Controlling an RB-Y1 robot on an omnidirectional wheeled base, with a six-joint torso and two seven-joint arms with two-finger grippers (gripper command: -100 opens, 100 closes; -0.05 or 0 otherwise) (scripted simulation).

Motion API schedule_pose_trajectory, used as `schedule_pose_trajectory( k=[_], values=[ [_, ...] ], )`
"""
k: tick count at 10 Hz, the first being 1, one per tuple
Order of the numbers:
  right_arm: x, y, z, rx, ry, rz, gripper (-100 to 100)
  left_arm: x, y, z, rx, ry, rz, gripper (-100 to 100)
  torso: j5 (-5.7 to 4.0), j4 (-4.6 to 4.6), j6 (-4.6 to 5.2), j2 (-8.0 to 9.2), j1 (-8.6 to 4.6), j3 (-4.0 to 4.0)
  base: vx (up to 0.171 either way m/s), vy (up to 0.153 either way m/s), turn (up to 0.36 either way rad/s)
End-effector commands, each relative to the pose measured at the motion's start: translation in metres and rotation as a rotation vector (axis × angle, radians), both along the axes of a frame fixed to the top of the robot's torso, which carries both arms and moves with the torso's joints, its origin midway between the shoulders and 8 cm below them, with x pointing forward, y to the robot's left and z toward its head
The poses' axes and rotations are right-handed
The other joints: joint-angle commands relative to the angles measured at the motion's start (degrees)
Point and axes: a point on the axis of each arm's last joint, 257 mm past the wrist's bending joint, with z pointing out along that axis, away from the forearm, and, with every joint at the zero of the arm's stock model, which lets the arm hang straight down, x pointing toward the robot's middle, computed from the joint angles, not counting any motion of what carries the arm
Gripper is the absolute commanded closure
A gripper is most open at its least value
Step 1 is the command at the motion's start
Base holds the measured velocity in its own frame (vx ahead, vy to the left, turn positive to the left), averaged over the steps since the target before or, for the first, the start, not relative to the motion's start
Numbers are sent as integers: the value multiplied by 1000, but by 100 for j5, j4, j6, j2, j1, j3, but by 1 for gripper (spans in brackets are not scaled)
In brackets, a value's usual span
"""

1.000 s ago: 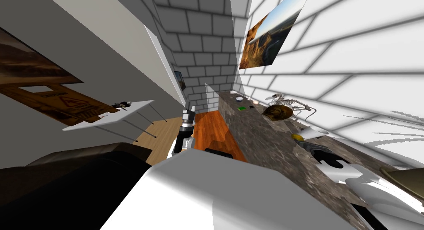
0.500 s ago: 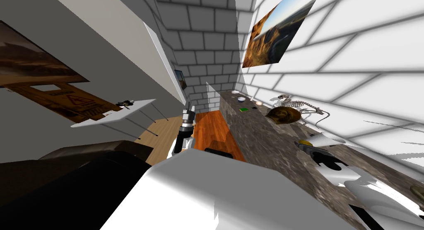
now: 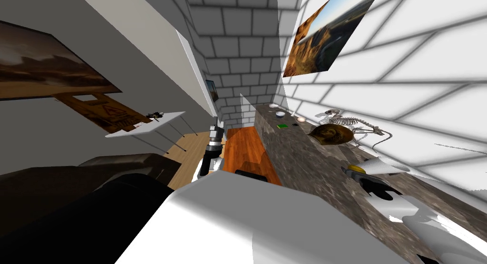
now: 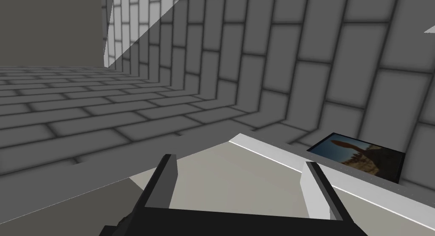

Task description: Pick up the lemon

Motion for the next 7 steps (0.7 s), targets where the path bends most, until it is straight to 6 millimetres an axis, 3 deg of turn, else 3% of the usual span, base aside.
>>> schedule_pose_trajectory(
  k=[1, 2, 3, 4, 5, 7],
  values=[
    [-4, 2, -2, 6, -1, -17, -100, 0, 0, 0, 0, 0, 0, 0, 0, 0, 0, 0, 0, 0, -37, -46, 114],
    [1, 5, 1, 6, -9, -7, -100, 0, 0, 0, 0, 0, 0, 0, -4, 0, 0, -1, -3, -1, -18, -20, 4],
    [-20, -2, -7, 7, 12, -49, -100, 0, 0, 0, 0, 0, 0, 0, -3, -2, 1, -8, 3, -4, -32, -33, 192],
    [-12, 3, -3, 9, -1, -39, -100, 0, 0, 0, 0, 0, 0, 0, -10, -3, -10, -8, -3, -6, -36, -40, 101],
    [-32, -3, -8, 3, 19, -74, -100, 0, 0, 0, 0, 0, 0, 0, -13, -5, -8, -13, -9, -9, -52, -54, 221],
    [-22, 3, -3, 9, -2, -65, -100, 0, 0, 0, 0, 0, 0, 0, -20, -6, -10, -15, -25, -11, -32, -43, 36]
  ],
)
